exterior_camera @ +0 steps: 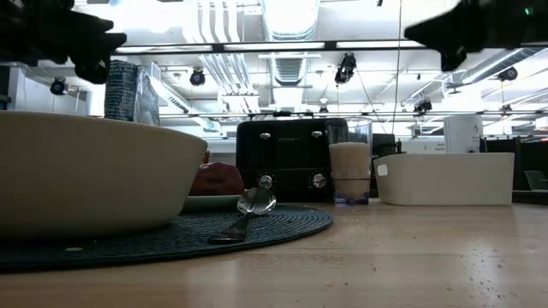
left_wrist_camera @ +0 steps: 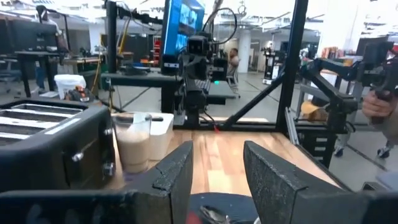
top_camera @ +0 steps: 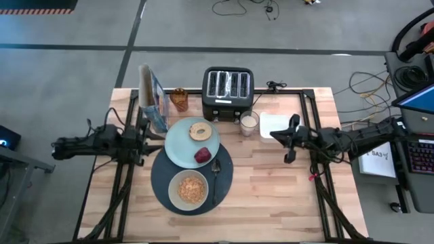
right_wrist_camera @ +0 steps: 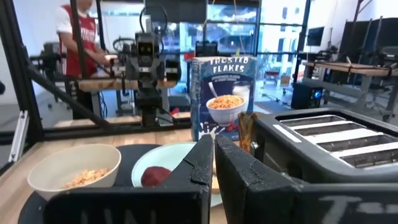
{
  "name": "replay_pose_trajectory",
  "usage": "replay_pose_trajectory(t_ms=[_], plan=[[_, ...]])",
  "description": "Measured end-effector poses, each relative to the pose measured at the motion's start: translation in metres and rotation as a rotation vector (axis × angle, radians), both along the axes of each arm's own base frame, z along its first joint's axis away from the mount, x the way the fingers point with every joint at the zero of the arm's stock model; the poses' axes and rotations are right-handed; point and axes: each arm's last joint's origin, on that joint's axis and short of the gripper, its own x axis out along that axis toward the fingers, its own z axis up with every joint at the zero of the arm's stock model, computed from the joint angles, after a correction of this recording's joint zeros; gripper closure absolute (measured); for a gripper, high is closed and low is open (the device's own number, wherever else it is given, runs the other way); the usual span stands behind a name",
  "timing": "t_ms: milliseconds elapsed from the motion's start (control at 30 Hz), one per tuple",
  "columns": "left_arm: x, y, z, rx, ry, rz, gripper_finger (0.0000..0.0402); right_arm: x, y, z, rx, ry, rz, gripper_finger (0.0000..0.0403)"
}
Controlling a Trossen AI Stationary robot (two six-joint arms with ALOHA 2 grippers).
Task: Arrange a breakfast setting
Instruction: Return to Home Position
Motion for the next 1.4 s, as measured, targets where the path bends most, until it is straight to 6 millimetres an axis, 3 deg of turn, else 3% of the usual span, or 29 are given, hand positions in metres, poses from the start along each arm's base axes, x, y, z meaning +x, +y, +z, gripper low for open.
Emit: replay_pose_trajectory(t_ms=[267, 367, 633, 967, 1167, 1400], plan=[[0.013, 0.000, -0.038, -0.038, 0.006, -0.005, 0.0277, -0.019, -0.003, -0.049, 0.053, -0.134, 0.010, 0.0394], [0.016, 0.000, -0.048, -0.074, 0.032, -0.006, 0.0282, -0.020, -0.003, -0.054, 0.056, -0.098, 0.030, 0.0394], [0.017, 0.003, -0.051, -0.043, 0.055, 0.102, 0.0317, -0.021, -0.003, -0.050, -0.070, -0.105, 0.001, 0.0394], [0.021, 0.004, -0.054, -0.091, 0.117, 0.137, 0.0324, -0.018, -0.003, -0.071, 0.022, 0.084, 0.001, 0.0394], [0.022, 0.004, -0.056, -0.089, 0.140, 0.138, 0.0324, -0.017, -0.003, -0.081, 0.161, 0.155, -0.001, 0.0394], [0.023, 0.004, -0.057, -0.088, 0.156, 0.138, 0.0324, -0.018, -0.003, -0.084, 0.143, 0.186, -0.004, 0.0394]])
